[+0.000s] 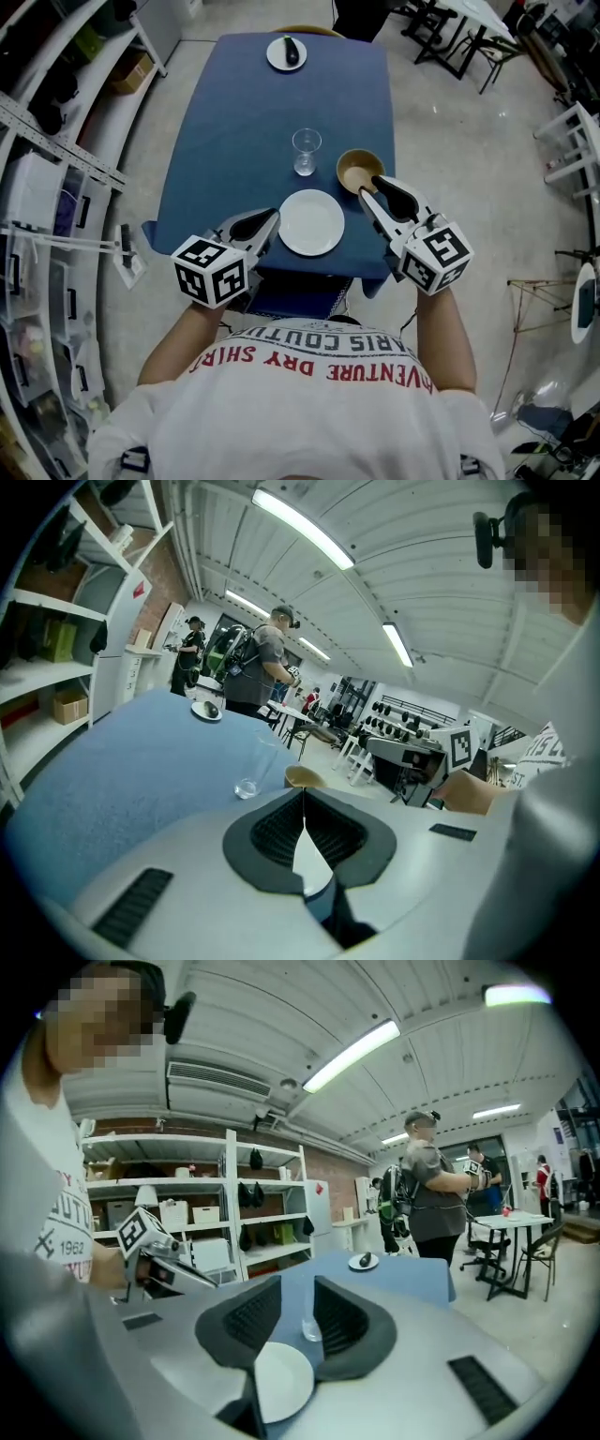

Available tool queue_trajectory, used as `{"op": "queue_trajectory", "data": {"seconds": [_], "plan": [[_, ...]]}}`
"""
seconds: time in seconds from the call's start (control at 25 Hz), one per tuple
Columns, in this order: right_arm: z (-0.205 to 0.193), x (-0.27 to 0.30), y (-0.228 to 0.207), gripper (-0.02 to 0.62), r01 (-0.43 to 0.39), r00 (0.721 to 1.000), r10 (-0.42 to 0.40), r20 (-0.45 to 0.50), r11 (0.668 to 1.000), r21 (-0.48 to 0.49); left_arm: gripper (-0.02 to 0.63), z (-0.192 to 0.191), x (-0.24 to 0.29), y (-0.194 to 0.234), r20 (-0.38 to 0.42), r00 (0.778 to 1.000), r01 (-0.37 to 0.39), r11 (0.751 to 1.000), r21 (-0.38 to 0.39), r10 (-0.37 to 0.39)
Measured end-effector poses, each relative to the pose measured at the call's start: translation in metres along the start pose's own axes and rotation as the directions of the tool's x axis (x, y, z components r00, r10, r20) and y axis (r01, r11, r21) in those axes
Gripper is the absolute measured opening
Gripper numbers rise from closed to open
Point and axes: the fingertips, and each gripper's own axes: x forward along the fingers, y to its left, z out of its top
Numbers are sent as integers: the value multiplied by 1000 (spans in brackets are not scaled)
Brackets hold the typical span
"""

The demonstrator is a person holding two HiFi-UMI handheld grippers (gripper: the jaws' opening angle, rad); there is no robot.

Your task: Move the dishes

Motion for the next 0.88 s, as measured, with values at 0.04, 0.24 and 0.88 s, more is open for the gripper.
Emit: {"op": "queue_trajectory", "data": {"seconds": [0.04, 0.24, 0.88], "plan": [[5, -3, 8, 97, -17, 1000, 17, 12, 1000, -1, 29, 4, -1, -5, 7, 1000, 10, 1000, 8, -11], [13, -10, 41, 32, -115, 993, 113, 38, 993, 40, 28, 21, -5, -26, 38, 998, 54, 998, 29, -55], [-1, 0, 64, 23, -164, 986, 160, 47, 982, 91, 28, 45, -22, -44, 94, 989, 106, 991, 76, -113]]}}
